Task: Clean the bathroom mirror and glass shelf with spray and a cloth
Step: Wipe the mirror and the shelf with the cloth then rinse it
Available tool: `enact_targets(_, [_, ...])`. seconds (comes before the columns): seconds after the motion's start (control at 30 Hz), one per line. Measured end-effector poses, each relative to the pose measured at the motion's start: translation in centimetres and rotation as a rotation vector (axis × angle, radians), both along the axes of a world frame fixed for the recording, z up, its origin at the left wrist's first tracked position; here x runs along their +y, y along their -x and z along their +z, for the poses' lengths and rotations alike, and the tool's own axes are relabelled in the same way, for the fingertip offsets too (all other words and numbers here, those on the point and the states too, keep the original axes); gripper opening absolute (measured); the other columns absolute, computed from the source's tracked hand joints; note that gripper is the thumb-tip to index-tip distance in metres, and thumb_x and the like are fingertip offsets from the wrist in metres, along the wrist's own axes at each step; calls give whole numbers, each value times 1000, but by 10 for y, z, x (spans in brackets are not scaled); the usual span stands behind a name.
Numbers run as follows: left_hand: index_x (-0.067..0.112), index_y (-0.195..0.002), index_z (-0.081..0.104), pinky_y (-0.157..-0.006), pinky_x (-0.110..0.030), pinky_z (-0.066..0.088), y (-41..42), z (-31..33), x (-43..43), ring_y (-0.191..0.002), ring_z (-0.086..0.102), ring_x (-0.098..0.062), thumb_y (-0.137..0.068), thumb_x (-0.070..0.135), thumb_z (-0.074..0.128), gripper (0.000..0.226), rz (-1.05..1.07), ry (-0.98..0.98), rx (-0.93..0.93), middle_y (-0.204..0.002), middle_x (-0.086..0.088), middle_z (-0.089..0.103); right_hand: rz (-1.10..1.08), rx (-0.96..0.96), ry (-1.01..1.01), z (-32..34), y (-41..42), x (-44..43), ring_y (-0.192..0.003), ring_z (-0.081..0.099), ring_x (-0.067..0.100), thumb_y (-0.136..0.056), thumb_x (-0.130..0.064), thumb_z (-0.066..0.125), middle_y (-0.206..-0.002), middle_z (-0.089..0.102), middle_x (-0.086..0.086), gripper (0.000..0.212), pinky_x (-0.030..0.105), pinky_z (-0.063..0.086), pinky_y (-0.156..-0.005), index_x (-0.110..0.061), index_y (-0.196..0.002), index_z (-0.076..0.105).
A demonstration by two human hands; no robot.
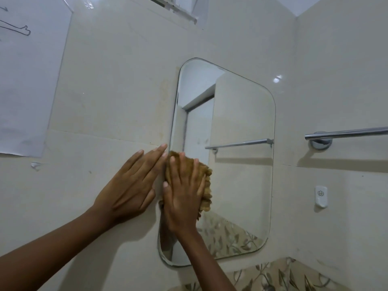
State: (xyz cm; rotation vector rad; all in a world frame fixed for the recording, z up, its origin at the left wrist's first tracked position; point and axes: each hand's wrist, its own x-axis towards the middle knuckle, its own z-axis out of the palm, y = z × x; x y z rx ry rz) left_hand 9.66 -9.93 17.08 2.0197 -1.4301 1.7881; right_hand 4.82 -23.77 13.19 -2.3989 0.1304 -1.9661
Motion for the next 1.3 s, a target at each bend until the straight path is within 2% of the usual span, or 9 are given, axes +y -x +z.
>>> enact_targets(0.17, [13, -146, 22, -110, -51, 23, -6, -1, -3, -140, 26, -30, -83, 28, 31, 66, 40, -39, -40, -153, -10, 24, -46, 77, 133, -48, 8, -2, -147, -5, 25, -93, -34, 34, -160, 4, -6, 61, 51, 6, -112, -30, -149, 11])
enact_targets(0.3, [17, -144, 28, -109, -54, 23, -7, -1, -4, -138, 28, -35, -81, 33, 34, 66, 131, -93, -129, -153, -9, 25, -129, 77, 228, -88, 10, -10, -145, 10, 31, -87, -39, 41, -159, 14, -3, 67, 50, 15, -109, -30, -149, 16])
enact_targets(0.5, [15, -139, 38, -109, -57, 21, -6, -1, -4, -135, 33, -38, -88, 40, 32, 58, 200, -82, -216, -151, -12, 31, -258, 35, 370, -135, 14, -64, -144, 15, 34, -94, -45, 26, -159, 13, -2, 57, 50, 21, -109, -28, -148, 20])
enact_targets(0.6, [16, -140, 39, -109, -58, 23, -6, -3, -5, -135, 33, -38, -90, 47, 34, 59, 219, -77, -211, -151, -11, 31, -286, 54, 234, -141, 27, -96, -146, 6, 29, -95, -43, 19, -160, 5, -2, 56, 46, 17, -109, -27, -149, 13])
enact_targets(0.73, [16, -140, 38, -109, -59, 24, -7, -3, -4, -137, 31, -37, -90, 48, 36, 60, 198, -79, -193, -151, -10, 30, -116, -41, -292, -125, 48, -133, -146, 0, 7, -93, -57, 7, -157, 1, -21, 54, 37, 13, -112, -44, -146, 5])
enact_targets(0.83, [17, -139, 41, -109, -59, 24, -6, -2, -4, -137, 32, -36, -90, 51, 34, 60, 166, -73, -173, -151, -10, 31, -40, -199, -674, -92, 53, -147, -146, 6, 15, -77, -78, -2, -156, 9, -13, 74, 45, 6, -116, -44, -142, 2])
enact_targets(0.97, [17, -137, 44, -107, -59, 26, -7, -1, -5, -135, 34, -36, -89, 56, 37, 63, 144, -85, -160, -150, -10, 33, -93, -264, -858, -15, 58, -168, -146, 13, 22, -82, -61, 11, -159, 13, 0, 71, 46, 10, -117, -33, -148, 11])
enact_targets(1.13, [18, -136, 45, -105, -60, 26, -8, -2, -5, -135, 34, -35, -88, 56, 37, 62, 115, -77, -135, -149, -10, 35, -44, -297, -692, 123, 60, -173, -146, 10, 20, -98, -42, 26, -159, 12, -3, 54, 44, 6, -119, -30, -149, 12])
enact_targets(1.3, [18, -136, 45, -106, -60, 25, -10, -3, -6, -136, 33, -35, -88, 56, 38, 62, 111, -69, -139, -149, -9, 36, 4, -301, -569, 232, 52, -144, -146, 9, 24, -99, -38, 21, -159, 12, 1, 52, 46, 0, -119, -26, -149, 11])
